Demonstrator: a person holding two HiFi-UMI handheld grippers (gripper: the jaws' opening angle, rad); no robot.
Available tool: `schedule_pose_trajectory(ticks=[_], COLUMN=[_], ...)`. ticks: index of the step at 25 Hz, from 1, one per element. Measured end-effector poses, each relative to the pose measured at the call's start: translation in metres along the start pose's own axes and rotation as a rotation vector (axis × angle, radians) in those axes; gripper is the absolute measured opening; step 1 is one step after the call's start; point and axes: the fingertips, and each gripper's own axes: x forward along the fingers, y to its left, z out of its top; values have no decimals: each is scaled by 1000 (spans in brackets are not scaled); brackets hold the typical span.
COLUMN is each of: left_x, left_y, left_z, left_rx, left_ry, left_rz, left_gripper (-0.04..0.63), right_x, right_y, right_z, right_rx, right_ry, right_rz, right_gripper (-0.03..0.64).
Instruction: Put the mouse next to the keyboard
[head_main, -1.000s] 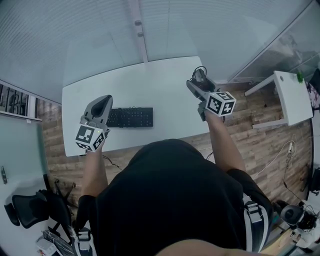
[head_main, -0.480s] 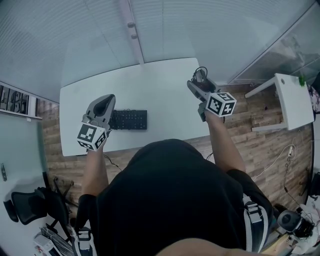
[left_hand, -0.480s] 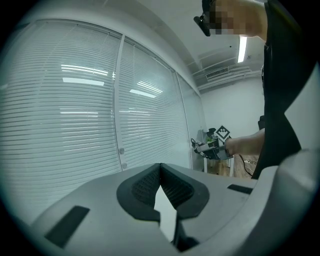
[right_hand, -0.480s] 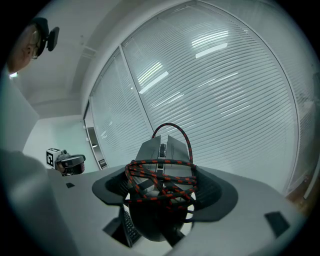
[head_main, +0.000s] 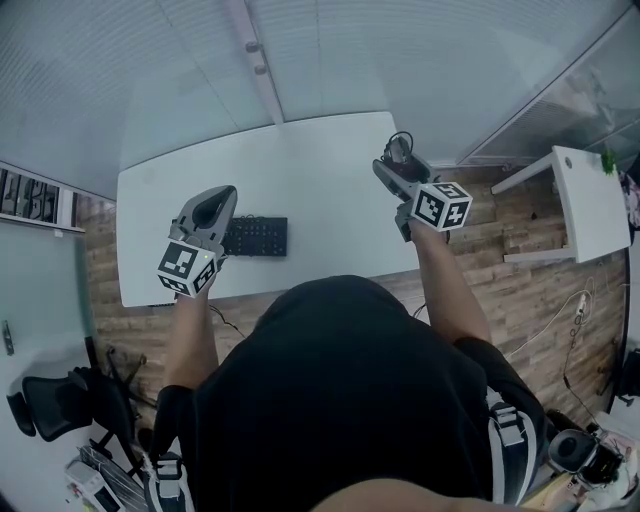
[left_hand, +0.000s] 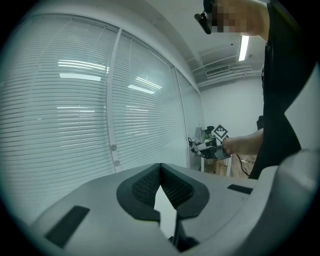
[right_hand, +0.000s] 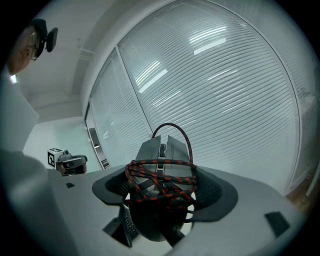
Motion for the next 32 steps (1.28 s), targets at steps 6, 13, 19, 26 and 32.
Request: schedule_pose_trajectory(ticks=[6, 13, 19, 26, 32], left_x=[0, 7, 14, 7, 3], left_y=[-1, -2, -13, 0, 7], left_z=[2, 8, 5, 3, -7], left_rx=[-4, -2, -12, -28, -40], left_ry=[28, 13, 28, 35, 48], left_rz=[-20, -34, -47, -43, -62], left_gripper=[21, 22, 23, 23, 22], right_x=[-2, -4, -8, 0, 9], right_y=[5, 7, 1, 9, 13], right_z=[5, 6, 4, 0, -7], right_rx=[1, 4, 15, 29, 39], right_ry=[3, 4, 24, 37, 48], right_rz=[7, 5, 10, 6, -9], right_gripper=[400, 400, 400, 399, 399])
